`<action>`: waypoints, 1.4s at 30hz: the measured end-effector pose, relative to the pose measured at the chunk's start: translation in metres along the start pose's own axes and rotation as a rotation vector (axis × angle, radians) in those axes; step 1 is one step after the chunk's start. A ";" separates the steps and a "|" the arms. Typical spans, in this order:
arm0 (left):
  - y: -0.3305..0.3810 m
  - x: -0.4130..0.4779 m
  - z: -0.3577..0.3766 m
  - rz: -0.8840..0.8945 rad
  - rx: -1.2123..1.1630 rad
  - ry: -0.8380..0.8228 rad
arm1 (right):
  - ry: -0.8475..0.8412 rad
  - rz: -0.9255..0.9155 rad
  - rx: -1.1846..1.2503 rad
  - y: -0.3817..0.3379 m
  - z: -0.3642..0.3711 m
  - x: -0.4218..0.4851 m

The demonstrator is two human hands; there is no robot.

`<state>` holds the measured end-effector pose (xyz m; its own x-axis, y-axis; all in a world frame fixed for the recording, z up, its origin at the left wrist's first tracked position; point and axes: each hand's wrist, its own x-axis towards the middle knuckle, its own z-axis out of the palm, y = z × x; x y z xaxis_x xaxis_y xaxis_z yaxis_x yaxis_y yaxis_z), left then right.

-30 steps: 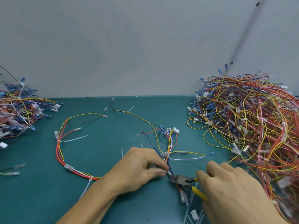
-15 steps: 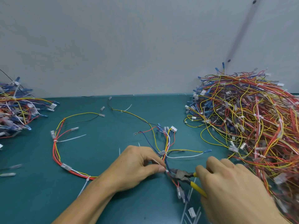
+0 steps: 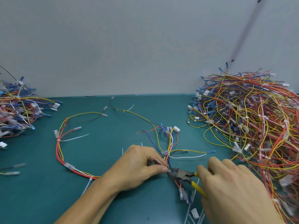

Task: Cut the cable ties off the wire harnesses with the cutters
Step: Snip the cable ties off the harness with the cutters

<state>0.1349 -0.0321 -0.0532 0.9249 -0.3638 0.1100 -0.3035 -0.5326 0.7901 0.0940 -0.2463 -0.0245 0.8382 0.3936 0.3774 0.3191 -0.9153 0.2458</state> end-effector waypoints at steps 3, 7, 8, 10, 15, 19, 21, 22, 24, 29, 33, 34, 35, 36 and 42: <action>0.000 0.000 0.000 -0.009 -0.005 0.001 | -0.009 -0.006 -0.005 0.000 0.000 0.000; 0.001 0.000 0.001 -0.014 -0.012 -0.002 | -0.021 0.005 -0.001 -0.002 0.001 -0.001; 0.001 0.000 0.001 -0.014 -0.010 -0.002 | -0.023 0.012 0.001 -0.003 0.002 -0.001; 0.001 0.000 0.001 -0.014 -0.006 0.003 | -0.022 0.027 0.006 -0.005 0.003 0.000; 0.001 0.000 0.001 -0.017 0.006 0.011 | 0.019 0.019 -0.031 -0.008 0.002 0.001; 0.001 0.000 0.002 -0.042 -0.044 0.018 | 0.021 -0.018 -0.048 -0.008 -0.002 0.000; 0.002 0.000 0.002 -0.049 -0.064 0.019 | -0.023 -0.013 -0.048 -0.009 -0.003 0.002; 0.003 0.000 0.002 -0.049 -0.061 0.023 | -0.041 -0.005 -0.038 -0.008 -0.003 0.003; 0.003 0.000 0.003 -0.051 -0.057 0.036 | -0.068 0.004 -0.003 -0.008 -0.004 0.005; 0.011 -0.002 -0.001 -0.124 -0.273 0.090 | -0.097 -0.010 0.045 -0.005 -0.003 0.009; 0.020 0.000 -0.023 -0.192 -0.494 0.391 | -0.143 -0.023 0.073 0.006 -0.005 0.012; 0.021 -0.001 -0.030 -0.228 -0.537 0.445 | -0.131 -0.035 0.065 0.010 -0.004 0.014; 0.020 -0.002 -0.035 -0.276 -0.567 0.464 | -0.119 -0.054 0.058 0.012 -0.008 0.018; 0.020 -0.004 -0.037 -0.338 -0.568 0.453 | -0.115 -0.081 0.052 0.013 -0.014 0.023; 0.011 -0.008 -0.019 -0.591 -0.236 0.329 | -0.269 -0.162 0.067 0.012 -0.021 0.051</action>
<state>0.1282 -0.0209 -0.0340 0.9517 0.2036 -0.2297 0.2927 -0.3763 0.8791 0.1310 -0.2356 0.0161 0.8583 0.5058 0.0863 0.4786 -0.8499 0.2207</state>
